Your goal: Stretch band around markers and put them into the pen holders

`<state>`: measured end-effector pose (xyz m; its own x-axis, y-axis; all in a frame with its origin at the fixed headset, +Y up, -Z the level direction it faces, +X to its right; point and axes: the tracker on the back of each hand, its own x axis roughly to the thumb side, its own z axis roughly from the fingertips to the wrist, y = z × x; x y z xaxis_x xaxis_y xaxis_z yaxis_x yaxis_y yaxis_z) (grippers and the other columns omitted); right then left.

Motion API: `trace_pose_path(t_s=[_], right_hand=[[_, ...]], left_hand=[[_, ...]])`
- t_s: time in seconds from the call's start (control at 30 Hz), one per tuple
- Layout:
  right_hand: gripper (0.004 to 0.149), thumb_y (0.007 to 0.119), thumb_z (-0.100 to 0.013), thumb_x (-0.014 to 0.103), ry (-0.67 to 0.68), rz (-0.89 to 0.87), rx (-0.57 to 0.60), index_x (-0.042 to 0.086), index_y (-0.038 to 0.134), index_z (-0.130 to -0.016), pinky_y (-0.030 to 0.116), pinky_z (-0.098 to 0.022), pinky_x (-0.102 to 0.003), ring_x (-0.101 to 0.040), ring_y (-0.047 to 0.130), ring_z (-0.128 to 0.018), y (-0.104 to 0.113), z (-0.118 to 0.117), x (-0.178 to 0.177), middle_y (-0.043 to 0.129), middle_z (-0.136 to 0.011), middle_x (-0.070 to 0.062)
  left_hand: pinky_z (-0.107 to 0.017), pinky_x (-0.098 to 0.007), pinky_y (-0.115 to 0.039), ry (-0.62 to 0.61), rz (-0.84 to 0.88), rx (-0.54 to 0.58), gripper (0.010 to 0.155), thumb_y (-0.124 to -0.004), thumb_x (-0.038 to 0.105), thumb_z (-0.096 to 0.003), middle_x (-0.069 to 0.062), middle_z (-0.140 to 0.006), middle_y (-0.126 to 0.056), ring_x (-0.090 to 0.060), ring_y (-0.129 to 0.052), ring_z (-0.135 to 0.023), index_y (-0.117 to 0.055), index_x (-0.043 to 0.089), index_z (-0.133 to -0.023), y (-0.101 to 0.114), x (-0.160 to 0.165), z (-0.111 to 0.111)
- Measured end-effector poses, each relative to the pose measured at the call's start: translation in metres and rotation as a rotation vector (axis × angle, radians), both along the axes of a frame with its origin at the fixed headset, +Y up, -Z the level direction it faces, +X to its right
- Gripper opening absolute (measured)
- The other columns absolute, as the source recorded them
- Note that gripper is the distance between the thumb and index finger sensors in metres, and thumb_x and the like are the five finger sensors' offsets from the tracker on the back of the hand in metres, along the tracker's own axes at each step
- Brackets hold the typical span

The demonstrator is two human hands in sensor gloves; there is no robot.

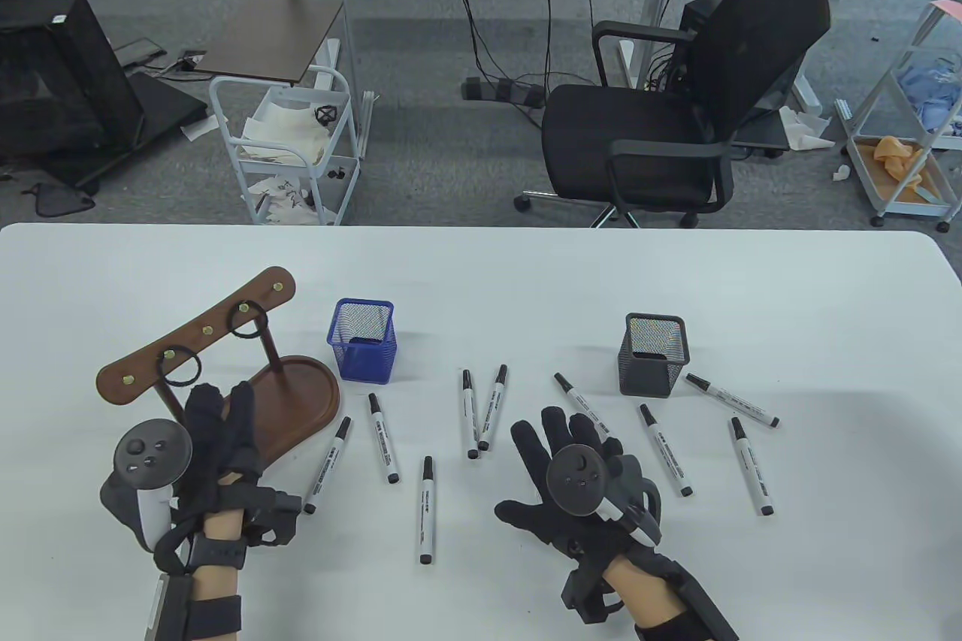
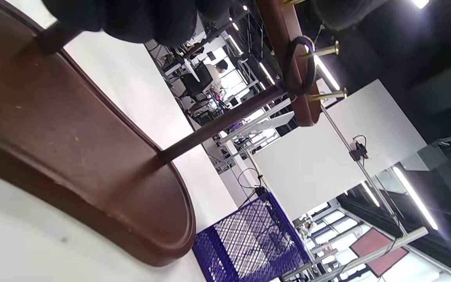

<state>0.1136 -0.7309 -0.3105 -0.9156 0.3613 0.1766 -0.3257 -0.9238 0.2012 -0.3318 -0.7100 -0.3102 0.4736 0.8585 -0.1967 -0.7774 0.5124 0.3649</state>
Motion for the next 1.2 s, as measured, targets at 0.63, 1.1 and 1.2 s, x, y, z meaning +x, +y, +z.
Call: trace_pose_path(t_s=[0.63,1.1,1.2], right_hand=[[0.093,0.081,-0.037,0.068,0.006,0.005,-0.006,0.044,0.031,-0.111,0.022,-0.078,-0.074,-0.041,0.013,-0.118,0.0,0.001,0.001,0.015,-0.13,0.0],[0.092,0.081,-0.037,0.068,0.004,0.001,-0.007,0.043,0.033,-0.111,0.023,-0.078,-0.074,-0.041,0.014,-0.118,0.001,0.001,0.001,0.016,-0.13,0.0],[0.092,0.082,-0.037,0.068,0.004,0.002,-0.008,0.043,0.033,-0.111,0.023,-0.078,-0.074,-0.041,0.014,-0.118,0.001,0.001,0.001,0.016,-0.13,0.0]], left_hand=[[-0.071,-0.07,-0.059,0.098,0.232,0.034,0.07,-0.05,0.046,-0.0635,-0.034,-0.114,-0.055,-0.058,-0.061,-0.103,-0.032,-0.003,-0.109,-0.006,-0.019,-0.014],[-0.069,-0.064,-0.067,0.139,0.265,0.088,0.045,-0.053,0.035,-0.0641,-0.019,-0.105,-0.074,-0.044,-0.078,-0.097,-0.047,0.007,-0.1,-0.004,-0.024,-0.014],[-0.069,-0.064,-0.068,0.138,0.248,0.089,0.046,-0.054,0.036,-0.0638,-0.018,-0.105,-0.075,-0.044,-0.079,-0.097,-0.048,0.007,-0.099,-0.002,-0.024,-0.014]])
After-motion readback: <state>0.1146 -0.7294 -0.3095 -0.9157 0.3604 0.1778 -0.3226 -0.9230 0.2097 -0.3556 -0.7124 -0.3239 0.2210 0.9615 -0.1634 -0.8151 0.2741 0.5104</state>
